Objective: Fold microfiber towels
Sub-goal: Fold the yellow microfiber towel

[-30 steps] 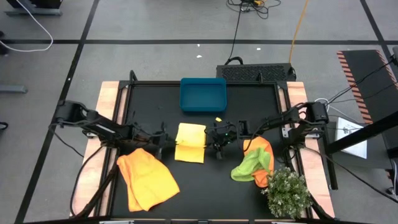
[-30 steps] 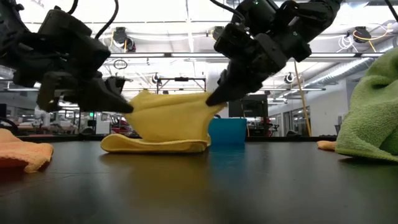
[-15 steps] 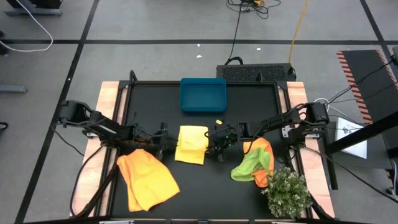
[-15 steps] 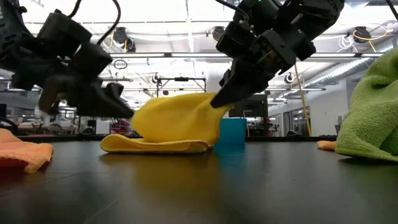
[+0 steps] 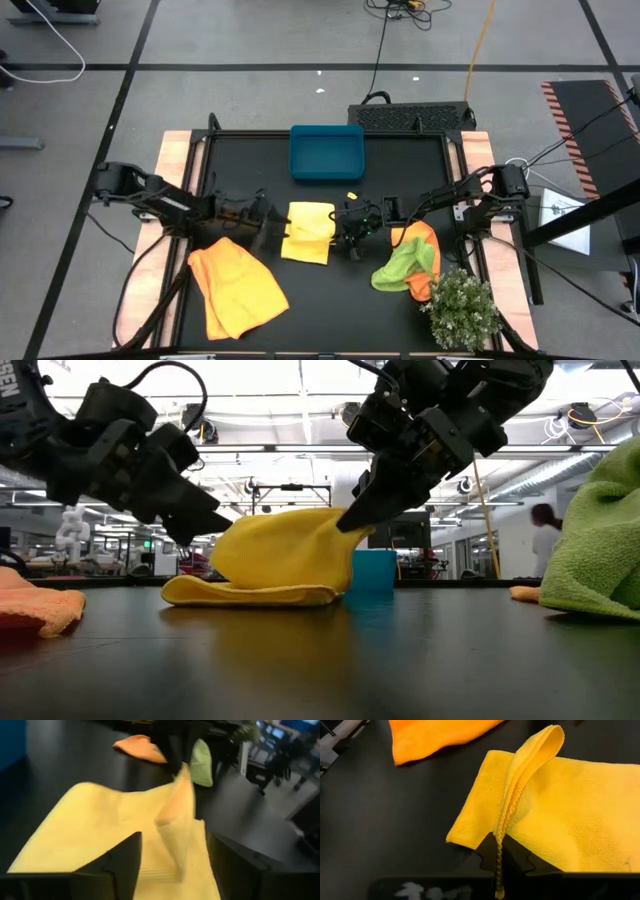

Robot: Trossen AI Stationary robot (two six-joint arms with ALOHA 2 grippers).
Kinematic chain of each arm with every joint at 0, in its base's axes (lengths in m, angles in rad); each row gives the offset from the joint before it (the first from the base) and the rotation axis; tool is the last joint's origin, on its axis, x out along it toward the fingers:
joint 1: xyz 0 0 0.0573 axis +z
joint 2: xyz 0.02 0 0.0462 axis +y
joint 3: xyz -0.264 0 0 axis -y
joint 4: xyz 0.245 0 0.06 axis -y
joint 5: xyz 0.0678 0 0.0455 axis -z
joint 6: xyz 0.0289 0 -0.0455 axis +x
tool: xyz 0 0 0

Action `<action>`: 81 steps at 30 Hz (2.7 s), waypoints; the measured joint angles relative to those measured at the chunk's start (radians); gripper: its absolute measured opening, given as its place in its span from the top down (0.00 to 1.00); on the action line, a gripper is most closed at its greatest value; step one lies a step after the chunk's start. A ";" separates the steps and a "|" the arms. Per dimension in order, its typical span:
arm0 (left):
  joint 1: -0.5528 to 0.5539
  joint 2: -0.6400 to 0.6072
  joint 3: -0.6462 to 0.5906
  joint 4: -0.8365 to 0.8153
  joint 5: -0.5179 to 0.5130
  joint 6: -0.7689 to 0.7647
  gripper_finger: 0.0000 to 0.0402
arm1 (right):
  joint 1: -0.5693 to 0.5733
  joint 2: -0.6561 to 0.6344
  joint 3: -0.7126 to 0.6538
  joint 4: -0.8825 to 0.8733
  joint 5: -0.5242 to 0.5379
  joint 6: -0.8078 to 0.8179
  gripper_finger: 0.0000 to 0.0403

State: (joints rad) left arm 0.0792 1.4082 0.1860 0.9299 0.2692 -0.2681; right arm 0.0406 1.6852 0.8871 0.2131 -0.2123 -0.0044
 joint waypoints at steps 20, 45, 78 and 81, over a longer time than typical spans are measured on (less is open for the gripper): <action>0.023 0.040 0.172 -0.284 0.044 -0.107 0.18 | 0.000 0.000 0.000 0.002 -0.002 -0.014 1.00; 0.044 0.123 0.185 -0.184 0.098 0.047 0.79 | 0.000 0.000 0.000 0.000 -0.002 -0.016 1.00; 0.230 0.001 0.298 -0.445 0.093 0.373 1.00 | -0.101 -0.009 0.001 -0.023 0.058 0.017 0.86; 0.242 -0.009 0.332 -0.511 0.062 0.406 1.00 | -0.110 -0.015 0.001 -0.032 0.056 0.010 0.95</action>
State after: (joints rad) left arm 0.3211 1.3988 0.5177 0.4185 0.3310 0.1375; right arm -0.0697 1.6702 0.8879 0.1812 -0.1566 0.0058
